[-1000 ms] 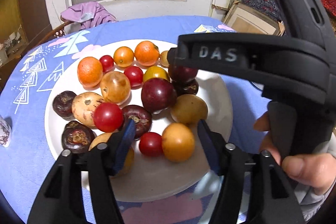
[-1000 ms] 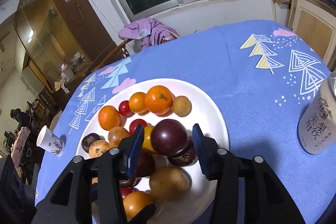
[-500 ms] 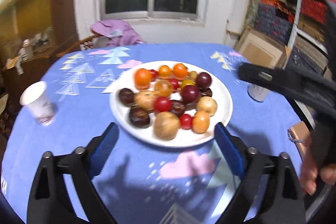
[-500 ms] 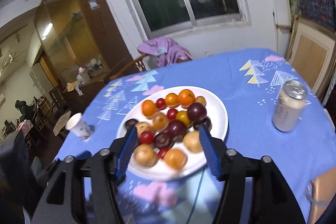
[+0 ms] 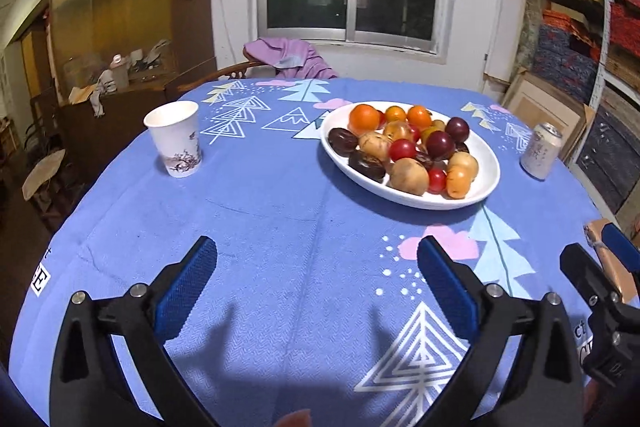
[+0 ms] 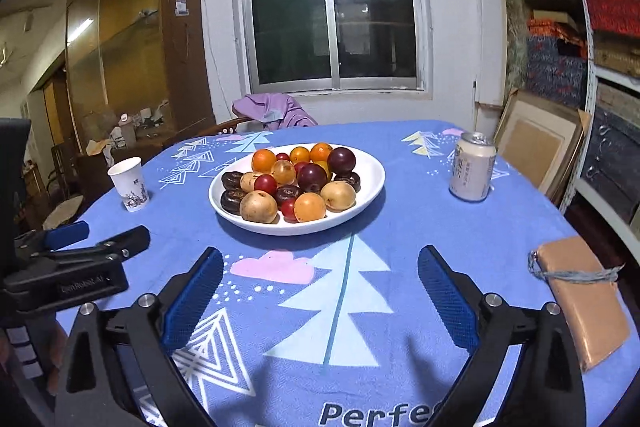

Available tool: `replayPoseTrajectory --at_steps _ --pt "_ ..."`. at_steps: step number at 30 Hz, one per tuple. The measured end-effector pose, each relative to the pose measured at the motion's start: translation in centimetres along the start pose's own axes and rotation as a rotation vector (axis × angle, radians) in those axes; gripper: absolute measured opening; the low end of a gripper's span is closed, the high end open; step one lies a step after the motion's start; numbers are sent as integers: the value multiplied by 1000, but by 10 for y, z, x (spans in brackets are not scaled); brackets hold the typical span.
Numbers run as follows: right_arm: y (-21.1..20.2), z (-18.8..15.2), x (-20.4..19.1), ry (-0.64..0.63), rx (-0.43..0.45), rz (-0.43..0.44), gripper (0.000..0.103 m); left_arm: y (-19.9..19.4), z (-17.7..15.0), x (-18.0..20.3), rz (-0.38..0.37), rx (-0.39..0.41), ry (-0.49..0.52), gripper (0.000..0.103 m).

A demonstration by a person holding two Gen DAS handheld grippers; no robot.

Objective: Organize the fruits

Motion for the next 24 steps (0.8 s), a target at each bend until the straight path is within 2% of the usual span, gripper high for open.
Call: replayPoseTrajectory --at_steps 9,12,24 --pt "0 -3 -2 -15 -9 -52 100 -4 0 14 -71 2 62 99" --pt "-1 -3 -3 -27 -3 -72 100 -4 -1 20 -71 -1 78 99" --pt "-2 -2 -2 -20 -11 -64 100 -9 -3 22 -50 30 80 99"
Point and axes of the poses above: each gripper's, at about its wrist camera, not at the fingertips, and y roughly the way its jaws point, x to its right, z to its top, the point moved 2 cm from there along y, roughly the way its jaws point, and after that the axes turned 2 degrees about y, right-handed, at the moved point
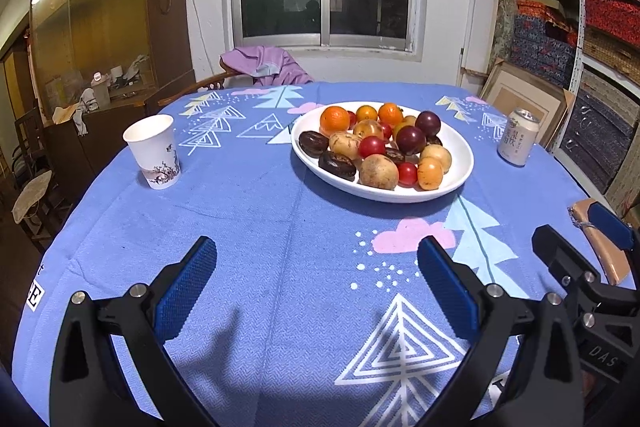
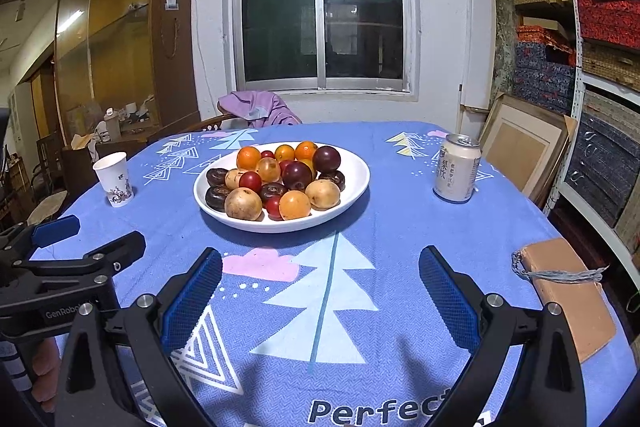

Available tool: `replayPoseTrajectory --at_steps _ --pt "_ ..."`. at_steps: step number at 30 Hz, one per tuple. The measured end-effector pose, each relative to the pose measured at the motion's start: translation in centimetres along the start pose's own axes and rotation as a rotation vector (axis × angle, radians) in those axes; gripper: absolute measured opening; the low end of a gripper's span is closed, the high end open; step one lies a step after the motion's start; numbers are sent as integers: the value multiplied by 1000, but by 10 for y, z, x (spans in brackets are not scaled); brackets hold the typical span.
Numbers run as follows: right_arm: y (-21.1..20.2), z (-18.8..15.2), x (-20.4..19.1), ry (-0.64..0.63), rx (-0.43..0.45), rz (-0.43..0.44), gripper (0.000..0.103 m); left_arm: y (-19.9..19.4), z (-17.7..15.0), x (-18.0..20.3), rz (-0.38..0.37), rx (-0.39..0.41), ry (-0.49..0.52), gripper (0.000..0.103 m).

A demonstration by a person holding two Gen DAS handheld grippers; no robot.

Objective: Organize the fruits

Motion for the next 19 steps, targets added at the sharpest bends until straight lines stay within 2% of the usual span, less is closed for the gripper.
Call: replayPoseTrajectory --at_steps 19 --pt "0 0 0 1 -7 3 100 5 0 3 -7 -23 14 99"
Point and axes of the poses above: each gripper's, at about its wrist camera, not at the fingertips, and y roughly the way its jaws point, x to its right, z to its top, the point moved 2 cm from there along y, roughly the way its jaws point, and after that the axes turned 2 degrees about y, right-handed, at the moved point
